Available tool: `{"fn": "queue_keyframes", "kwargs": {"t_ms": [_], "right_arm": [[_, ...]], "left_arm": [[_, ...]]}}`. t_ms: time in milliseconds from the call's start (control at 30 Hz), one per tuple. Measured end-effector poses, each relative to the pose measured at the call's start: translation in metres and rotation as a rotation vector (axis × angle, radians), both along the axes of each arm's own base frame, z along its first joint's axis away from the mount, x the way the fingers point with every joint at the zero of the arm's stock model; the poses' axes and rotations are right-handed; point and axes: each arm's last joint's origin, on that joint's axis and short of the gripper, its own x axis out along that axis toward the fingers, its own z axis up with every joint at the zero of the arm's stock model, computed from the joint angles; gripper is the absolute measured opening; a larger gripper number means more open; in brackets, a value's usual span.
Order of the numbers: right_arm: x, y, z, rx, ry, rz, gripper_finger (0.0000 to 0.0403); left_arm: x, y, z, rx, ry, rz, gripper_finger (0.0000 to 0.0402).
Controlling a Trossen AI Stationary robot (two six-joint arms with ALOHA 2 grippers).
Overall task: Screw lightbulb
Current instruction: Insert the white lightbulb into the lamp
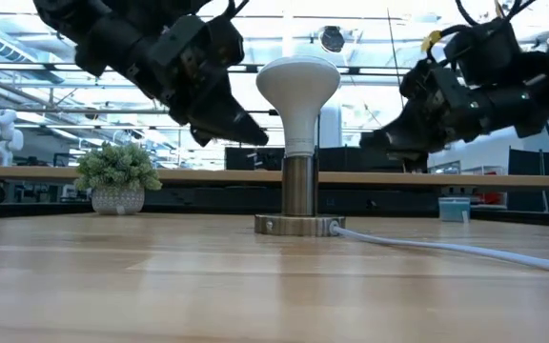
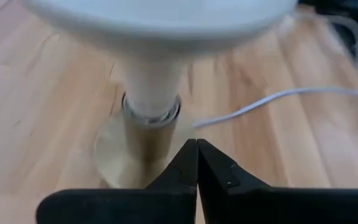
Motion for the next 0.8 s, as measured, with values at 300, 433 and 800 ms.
{"fn": "queue_keyframes", "kwargs": {"t_ms": [300,433,800], "right_arm": [[0.02,-0.026,-0.001,0.004,0.14,0.112,0.0],[0.021,-0.024,-0.003,0.063,0.149,0.172,0.0],[0.023,-0.024,0.002,0.044,0.095,0.171,0.0]], "left_arm": [[0.002,0.022,-0.005,0.02,0.027,-0.144,0.0001],[0.001,0.029,-0.006,-0.029,0.04,-0.17,0.0],[0.002,0.036,-0.005,-0.024,0.022,-0.147,0.0]]}}
